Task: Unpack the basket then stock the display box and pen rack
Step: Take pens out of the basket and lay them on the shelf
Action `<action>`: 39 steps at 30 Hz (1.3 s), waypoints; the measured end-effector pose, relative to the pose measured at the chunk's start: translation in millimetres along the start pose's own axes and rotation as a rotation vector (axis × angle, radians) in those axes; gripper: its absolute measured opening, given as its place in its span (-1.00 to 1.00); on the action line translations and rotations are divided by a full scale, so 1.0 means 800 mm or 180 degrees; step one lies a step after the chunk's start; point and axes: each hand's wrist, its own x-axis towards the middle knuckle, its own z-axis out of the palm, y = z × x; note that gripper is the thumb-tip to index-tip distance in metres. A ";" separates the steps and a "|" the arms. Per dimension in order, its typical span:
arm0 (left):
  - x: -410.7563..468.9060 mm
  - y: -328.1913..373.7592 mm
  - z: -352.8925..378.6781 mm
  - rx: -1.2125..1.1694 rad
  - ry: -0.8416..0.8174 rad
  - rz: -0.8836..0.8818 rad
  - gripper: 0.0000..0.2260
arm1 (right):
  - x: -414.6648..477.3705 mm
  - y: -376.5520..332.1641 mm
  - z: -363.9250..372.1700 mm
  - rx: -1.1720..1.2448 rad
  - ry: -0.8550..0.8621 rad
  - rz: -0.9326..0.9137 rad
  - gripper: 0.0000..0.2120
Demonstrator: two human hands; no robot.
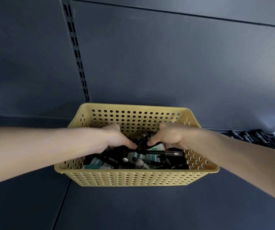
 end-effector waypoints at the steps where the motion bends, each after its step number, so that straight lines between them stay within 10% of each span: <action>1: 0.001 0.001 0.002 0.0064 -0.0062 -0.0031 -0.31 | 0.004 0.000 0.000 -0.0032 -0.0034 0.0003 -0.45; 11: 0.016 0.002 -0.001 0.0236 -0.0315 0.0173 -0.79 | 0.026 -0.004 0.005 -0.0024 -0.0206 0.0123 -0.44; 22: 0.008 0.007 -0.010 -0.0004 -0.0756 0.0212 -0.77 | 0.017 -0.005 0.011 0.0284 -0.0487 0.0213 -0.34; 39: -0.017 0.012 -0.039 -0.1034 -0.0432 0.1073 -0.94 | -0.009 -0.011 -0.006 0.0498 -0.0424 -0.0732 -0.83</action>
